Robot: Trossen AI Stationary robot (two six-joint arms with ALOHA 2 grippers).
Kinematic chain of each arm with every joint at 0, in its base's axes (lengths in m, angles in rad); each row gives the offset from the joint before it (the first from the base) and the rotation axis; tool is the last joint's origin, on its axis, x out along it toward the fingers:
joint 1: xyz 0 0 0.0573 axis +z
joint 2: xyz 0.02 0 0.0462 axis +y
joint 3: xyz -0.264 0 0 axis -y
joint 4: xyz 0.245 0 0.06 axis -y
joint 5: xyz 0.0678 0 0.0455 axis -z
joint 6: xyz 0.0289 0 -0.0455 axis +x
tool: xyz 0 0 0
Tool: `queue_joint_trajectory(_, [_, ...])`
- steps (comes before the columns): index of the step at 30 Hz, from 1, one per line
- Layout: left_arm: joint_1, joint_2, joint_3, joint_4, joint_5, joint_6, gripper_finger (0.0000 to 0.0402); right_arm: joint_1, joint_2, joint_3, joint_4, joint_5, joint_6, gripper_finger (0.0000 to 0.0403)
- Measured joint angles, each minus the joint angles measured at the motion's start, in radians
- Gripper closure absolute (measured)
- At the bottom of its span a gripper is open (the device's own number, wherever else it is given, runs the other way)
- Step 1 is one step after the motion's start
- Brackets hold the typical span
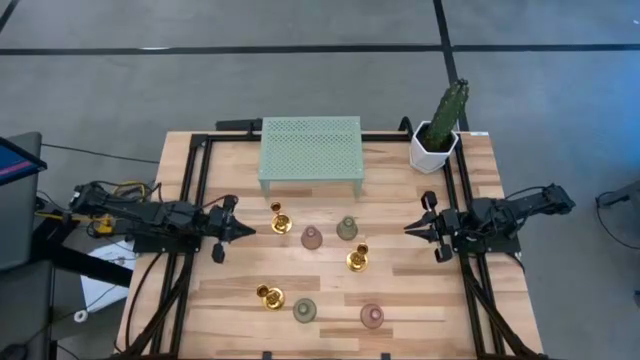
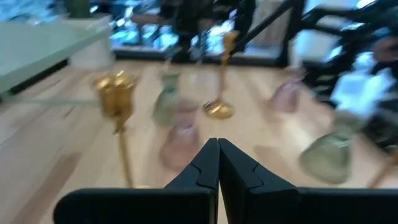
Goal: Pick & Place candle stick holders
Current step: Put the top left gold candle holder on the shelf
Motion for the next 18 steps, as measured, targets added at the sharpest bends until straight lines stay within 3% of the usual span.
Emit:
queue_joint_trajectory(5, [0.000,0.137,0.000,0.080,-0.065,-0.016,0.0398,0.000,0.000,0.000,0.001,0.003,0.000,0.0370])
queue_joint_trajectory(15, [0.000,0.509,0.000,0.380,-0.078,-0.035,0.0398,0.000,0.000,0.000,0.009,0.035,0.000,0.0370])
queue_joint_trajectory(18, [0.000,0.618,0.000,0.431,-0.151,-0.035,0.0398,0.000,0.000,0.000,0.010,0.054,0.000,0.0370])
